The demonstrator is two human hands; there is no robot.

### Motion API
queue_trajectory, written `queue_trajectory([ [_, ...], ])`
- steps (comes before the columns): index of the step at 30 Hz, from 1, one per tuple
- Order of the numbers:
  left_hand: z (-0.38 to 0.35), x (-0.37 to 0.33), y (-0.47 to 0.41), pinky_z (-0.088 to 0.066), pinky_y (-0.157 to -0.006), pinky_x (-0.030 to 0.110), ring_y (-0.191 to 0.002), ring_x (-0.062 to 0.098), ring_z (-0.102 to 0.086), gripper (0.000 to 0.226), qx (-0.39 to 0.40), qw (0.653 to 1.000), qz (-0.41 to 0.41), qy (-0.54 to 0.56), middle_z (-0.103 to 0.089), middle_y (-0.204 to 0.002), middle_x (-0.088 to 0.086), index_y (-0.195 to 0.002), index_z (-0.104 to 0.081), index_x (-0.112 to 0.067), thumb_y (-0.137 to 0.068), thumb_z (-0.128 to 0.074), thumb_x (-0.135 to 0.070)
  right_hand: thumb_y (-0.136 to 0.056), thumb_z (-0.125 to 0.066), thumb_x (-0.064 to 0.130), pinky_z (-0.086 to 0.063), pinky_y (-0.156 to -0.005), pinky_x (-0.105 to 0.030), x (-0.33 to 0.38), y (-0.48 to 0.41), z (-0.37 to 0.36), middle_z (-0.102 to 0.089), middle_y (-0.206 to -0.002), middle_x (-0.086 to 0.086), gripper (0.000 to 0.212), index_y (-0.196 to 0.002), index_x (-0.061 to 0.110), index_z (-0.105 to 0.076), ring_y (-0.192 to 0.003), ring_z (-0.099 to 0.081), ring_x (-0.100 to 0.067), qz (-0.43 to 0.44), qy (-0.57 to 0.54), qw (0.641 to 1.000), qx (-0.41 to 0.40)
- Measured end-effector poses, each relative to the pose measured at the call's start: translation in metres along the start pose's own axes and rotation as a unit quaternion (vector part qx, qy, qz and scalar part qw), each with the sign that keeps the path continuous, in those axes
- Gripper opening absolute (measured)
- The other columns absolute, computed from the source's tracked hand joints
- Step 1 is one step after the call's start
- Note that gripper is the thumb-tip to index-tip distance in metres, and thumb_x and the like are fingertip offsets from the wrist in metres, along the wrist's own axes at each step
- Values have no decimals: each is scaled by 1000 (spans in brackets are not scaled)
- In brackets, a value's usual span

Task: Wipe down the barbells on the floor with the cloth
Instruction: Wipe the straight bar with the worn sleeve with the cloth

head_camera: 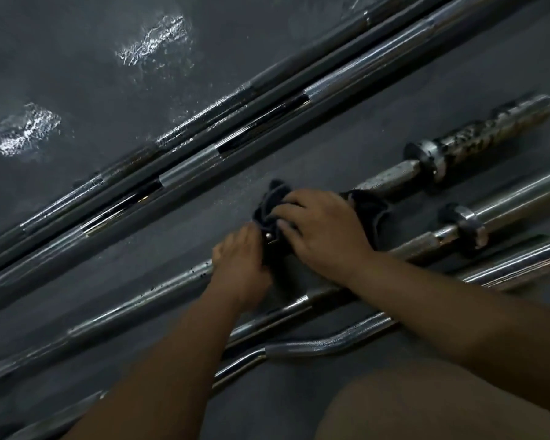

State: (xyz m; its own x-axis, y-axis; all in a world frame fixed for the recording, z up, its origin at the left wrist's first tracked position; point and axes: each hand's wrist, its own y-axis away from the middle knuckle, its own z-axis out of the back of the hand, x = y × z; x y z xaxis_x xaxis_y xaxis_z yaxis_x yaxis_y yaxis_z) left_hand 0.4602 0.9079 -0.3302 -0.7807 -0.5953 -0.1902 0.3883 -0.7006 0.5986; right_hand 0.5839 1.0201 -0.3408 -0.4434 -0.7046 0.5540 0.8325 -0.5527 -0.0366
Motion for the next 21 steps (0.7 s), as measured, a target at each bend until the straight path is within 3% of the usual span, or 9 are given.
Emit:
queue_trajectory([
  [3,-1,4,-3,-27,-96,37,-123,29,-40,63,3,1000,-3,-10,-44,-134,6,-137,-34,-20,-80,-61,-20,-90,-55,28,-50,-79,-42,-33,-3,21,-67,-106,-8,28,-108,19,-74,-93,-63,-33,74,22,997,14],
  [6,-2,5,-8,-27,-99,39,-123,26,-41,70,-31,999,-25,-14,-44,-137,-1,-141,-34,-30,-78,-61,-20,-85,-50,11,-45,-82,-46,-80,3,37,-64,-103,-20,31,-108,6,-70,-93,-60,-41,-99,86,987,-92],
  [8,-3,5,-8,-26,-98,38,-122,25,-41,69,-42,999,-24,-19,-44,-135,-2,-140,-35,-30,-77,-61,-19,-79,-43,8,-44,-78,-49,-62,6,21,-62,-98,-23,31,-101,1,-64,-89,-59,-42,-205,75,966,-139],
  [9,-2,4,-8,-25,-97,37,-122,25,-40,67,-38,999,-18,-19,-44,-134,-1,-140,-36,-28,-78,-61,-20,-78,-43,11,-45,-76,-49,-39,6,7,-62,-96,-20,30,-99,4,-63,-89,-59,-41,-208,56,967,-133],
  [13,0,7,-10,-31,-95,38,-119,30,-44,50,7,1000,-1,-22,-52,-127,7,-132,-44,-24,-84,-56,-31,-82,-53,46,-39,-88,-44,22,10,-25,-62,-115,-8,50,-123,19,-61,-110,-57,-31,-26,14,999,17],
  [15,0,7,-10,-31,-95,38,-120,31,-45,55,-6,1000,-7,-27,-50,-128,8,-133,-42,-20,-81,-58,-27,-80,-55,39,-41,-84,-44,-5,3,-1,-63,-107,-12,43,-117,17,-64,-99,-59,-34,29,45,999,8],
  [18,-2,7,-8,-26,-100,38,-124,27,-41,70,-30,999,-25,-7,-46,-136,1,-142,-34,-27,-78,-62,-19,-76,-53,19,-43,-88,-49,-69,-7,51,-58,-112,-24,39,-111,6,-62,-104,-55,-43,-92,115,987,-64],
  [20,-3,7,-8,-25,-100,38,-125,26,-40,73,-43,999,-25,-8,-44,-138,-2,-144,-33,-30,-78,-62,-18,-79,-51,16,-38,-101,-53,-93,-4,66,-50,-132,-28,45,-121,0,-55,-120,-47,-46,-177,150,969,-86],
  [21,-4,7,-7,-26,-99,38,-124,25,-40,73,-46,999,-24,-9,-44,-137,-2,-143,-33,-30,-78,-62,-19,-82,-50,18,-36,-106,-54,-89,1,60,-48,-138,-28,52,-130,0,-52,-126,-46,-45,-172,146,970,-84],
])
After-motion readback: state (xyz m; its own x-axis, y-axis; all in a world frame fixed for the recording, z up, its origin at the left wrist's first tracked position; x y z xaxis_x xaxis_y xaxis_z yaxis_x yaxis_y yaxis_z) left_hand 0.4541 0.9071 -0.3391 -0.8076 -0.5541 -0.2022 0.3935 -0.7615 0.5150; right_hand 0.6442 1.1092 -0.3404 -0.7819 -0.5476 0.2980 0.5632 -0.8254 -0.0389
